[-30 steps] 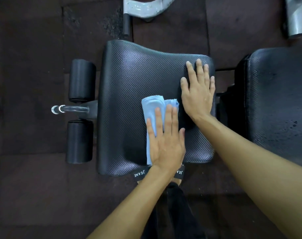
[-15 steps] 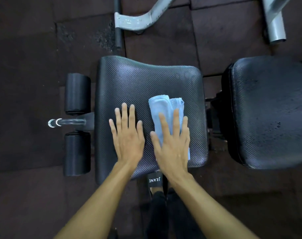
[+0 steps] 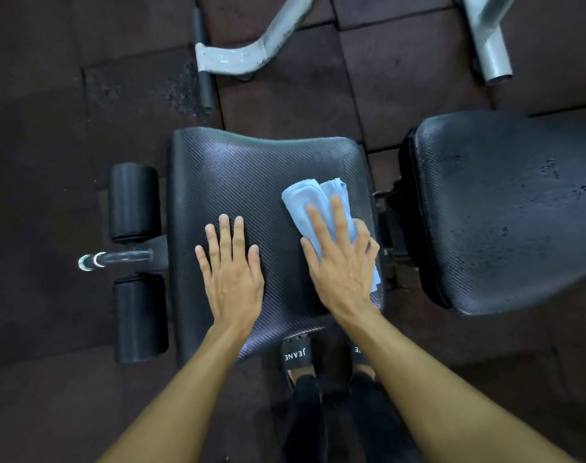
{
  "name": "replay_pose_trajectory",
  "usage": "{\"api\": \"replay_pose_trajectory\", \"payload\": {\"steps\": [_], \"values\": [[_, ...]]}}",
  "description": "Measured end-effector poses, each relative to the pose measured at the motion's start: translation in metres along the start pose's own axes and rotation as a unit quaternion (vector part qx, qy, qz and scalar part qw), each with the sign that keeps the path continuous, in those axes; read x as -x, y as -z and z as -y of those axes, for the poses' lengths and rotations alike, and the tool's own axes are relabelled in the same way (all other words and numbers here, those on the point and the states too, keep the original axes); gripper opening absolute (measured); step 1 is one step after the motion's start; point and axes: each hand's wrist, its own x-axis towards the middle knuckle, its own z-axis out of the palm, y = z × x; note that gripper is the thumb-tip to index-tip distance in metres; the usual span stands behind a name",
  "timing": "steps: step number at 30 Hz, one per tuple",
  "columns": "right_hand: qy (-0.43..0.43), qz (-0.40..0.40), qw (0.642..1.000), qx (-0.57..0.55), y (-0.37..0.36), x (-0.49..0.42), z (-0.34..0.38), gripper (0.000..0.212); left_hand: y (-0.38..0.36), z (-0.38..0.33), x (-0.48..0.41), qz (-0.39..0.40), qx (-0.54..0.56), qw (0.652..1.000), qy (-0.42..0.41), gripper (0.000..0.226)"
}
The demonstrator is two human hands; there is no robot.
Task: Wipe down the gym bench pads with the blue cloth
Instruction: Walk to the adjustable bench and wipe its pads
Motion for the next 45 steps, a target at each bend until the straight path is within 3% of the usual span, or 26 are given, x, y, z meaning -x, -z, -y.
{"api": "replay_pose_trajectory", "payload": {"steps": [7,20,26,33,40,45], "values": [[-0.048,-0.014,0.995,-0.087,0.028,-0.018,-0.04,0.048,0.005,-0.058,0.003,-0.008,0.032,0.999,-0.023,0.056],[-0.093,-0.018,0.994,-0.054,0.1,-0.033,-0.307,0.049,-0.078,-0.328,0.043,0.034,0.036,0.993,-0.109,0.052],[-0.136,0.024,0.99,-0.038,0.101,-0.049,-0.394,0.052,-0.111,-0.353,0.052,0.026,-0.029,0.995,-0.092,0.056],[-0.128,0.01,0.991,-0.023,0.084,-0.082,-0.375,0.058,-0.115,-0.352,0.052,0.017,-0.02,0.995,-0.093,0.056],[-0.076,0.012,0.997,-0.021,0.07,-0.106,-0.309,0.059,-0.104,-0.354,0.046,0.008,0.065,0.994,-0.083,0.053],[-0.035,0.054,0.992,-0.107,0.083,-0.113,-0.297,0.061,-0.094,-0.38,0.029,-0.024,0.1,0.993,-0.062,0.052]]}}
